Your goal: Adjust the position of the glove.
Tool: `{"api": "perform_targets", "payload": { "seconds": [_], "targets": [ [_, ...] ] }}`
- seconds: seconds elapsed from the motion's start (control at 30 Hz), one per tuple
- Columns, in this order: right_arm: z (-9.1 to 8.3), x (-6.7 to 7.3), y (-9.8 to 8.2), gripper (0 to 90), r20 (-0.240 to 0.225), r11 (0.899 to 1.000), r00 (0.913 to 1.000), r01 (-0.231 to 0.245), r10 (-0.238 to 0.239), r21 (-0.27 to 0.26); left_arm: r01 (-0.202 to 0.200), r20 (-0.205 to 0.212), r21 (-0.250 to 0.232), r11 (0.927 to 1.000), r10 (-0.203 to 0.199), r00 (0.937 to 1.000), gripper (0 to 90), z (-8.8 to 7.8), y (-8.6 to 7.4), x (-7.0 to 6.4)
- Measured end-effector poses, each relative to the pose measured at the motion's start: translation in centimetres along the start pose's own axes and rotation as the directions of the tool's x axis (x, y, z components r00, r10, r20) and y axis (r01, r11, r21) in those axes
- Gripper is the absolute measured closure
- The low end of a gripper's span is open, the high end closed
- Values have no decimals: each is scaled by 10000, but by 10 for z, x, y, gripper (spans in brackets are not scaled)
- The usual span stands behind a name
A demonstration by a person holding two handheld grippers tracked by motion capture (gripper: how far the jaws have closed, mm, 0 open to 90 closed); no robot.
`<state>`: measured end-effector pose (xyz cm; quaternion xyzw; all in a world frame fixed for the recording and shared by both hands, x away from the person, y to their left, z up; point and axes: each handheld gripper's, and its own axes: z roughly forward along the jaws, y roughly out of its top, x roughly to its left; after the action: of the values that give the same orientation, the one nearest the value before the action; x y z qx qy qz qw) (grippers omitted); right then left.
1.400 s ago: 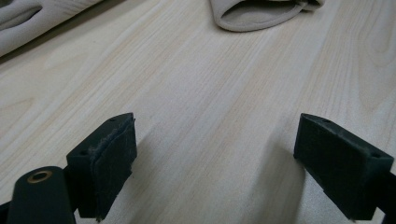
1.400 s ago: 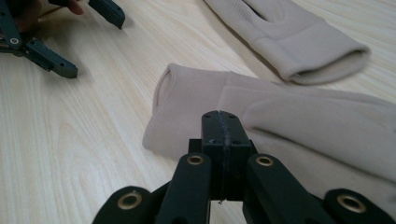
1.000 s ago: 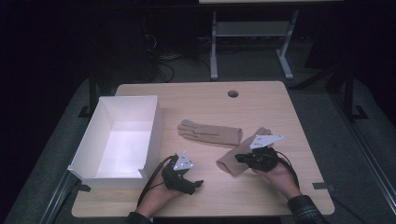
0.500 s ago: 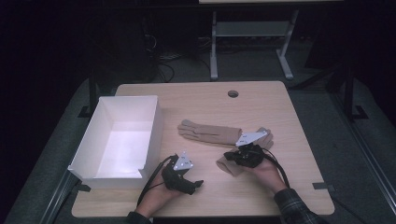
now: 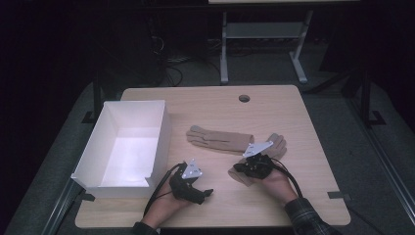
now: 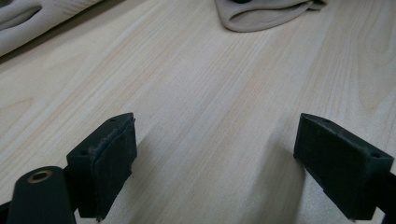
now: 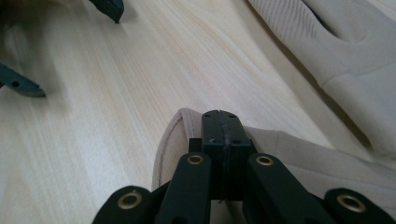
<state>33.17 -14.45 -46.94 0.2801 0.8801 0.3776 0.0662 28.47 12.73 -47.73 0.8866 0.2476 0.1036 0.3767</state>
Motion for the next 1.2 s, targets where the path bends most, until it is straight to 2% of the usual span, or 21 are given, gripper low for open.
{"api": "perform_targets", "payload": {
  "seconds": [0.33, 0.57, 0.97, 1.2],
  "targets": [
    [-20, 4, -17, 899, -293, 9995, 9996, -6, 16, 325, -3, -2, 1, 10000, 3, 10000, 126, 0, 0, 0],
    [-37, 4, -34, 899, -425, 9989, 9988, -234, 252, 406, 15, 8, -15, 10000, -15, 10000, 126, 0, 0, 0],
    [-64, 8, -59, 898, -210, 9974, 9988, -429, 442, 585, 45, 14, -18, 10000, -45, 10000, 126, 0, 0, -1],
    [-78, 12, -72, 898, -95, 9976, 9992, -382, 388, 584, -16, 9, 36, 10000, 16, 10000, 126, 0, 0, 0]
  ]
}}
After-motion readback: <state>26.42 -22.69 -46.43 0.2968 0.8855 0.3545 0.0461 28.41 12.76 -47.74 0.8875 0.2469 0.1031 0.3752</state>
